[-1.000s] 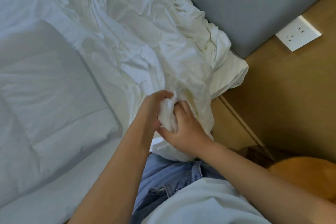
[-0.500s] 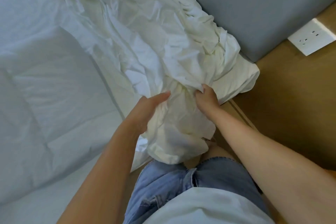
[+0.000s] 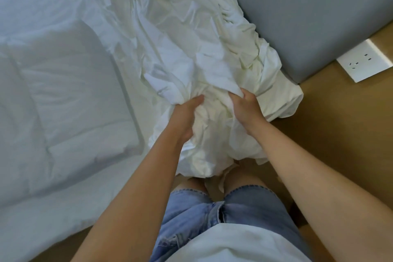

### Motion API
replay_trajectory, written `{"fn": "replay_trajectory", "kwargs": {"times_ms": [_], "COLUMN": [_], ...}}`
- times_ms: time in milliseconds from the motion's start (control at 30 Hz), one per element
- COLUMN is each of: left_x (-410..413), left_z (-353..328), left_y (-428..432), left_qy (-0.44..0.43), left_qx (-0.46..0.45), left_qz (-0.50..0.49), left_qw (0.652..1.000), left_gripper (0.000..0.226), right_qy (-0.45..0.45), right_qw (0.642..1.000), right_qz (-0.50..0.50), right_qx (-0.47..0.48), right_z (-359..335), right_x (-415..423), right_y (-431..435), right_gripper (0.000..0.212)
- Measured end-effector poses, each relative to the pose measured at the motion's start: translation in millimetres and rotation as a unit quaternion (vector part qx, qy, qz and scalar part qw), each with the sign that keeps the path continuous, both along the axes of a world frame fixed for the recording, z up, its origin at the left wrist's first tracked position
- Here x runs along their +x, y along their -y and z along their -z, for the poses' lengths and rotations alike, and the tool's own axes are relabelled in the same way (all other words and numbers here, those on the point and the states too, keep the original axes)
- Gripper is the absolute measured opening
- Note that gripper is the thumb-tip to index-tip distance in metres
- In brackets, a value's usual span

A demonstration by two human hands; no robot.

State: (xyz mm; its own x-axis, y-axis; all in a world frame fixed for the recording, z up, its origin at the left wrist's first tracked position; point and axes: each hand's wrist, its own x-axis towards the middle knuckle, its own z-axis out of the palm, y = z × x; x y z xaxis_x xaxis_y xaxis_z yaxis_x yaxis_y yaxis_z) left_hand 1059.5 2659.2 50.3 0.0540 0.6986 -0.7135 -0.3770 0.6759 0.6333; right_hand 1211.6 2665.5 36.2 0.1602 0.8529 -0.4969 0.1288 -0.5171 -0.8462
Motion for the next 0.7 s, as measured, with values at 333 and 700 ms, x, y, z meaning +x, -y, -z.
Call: {"fn": "replay_trajectory", "kwargs": {"times_ms": [333, 700], "left_x": [68, 69], "left_z": [19, 10], "left_y": [11, 5], "left_qy": [-0.045, 0.035], "left_qx": [-0.140, -0.076], "left_qz": [0.193, -0.017], "left_qw": [0.970, 0.996], "left_gripper": [0.042, 0.014], "right_qy": [-0.226, -0.172], "right_qw": [0.957, 0.983], "right_qz": [0.101, 0.007], "right_qx": [-0.151, -0.063], "right_z": [1, -7], "right_x": [56, 49], "right_y": [4, -12], "right_gripper": [0.042, 0.034]}}
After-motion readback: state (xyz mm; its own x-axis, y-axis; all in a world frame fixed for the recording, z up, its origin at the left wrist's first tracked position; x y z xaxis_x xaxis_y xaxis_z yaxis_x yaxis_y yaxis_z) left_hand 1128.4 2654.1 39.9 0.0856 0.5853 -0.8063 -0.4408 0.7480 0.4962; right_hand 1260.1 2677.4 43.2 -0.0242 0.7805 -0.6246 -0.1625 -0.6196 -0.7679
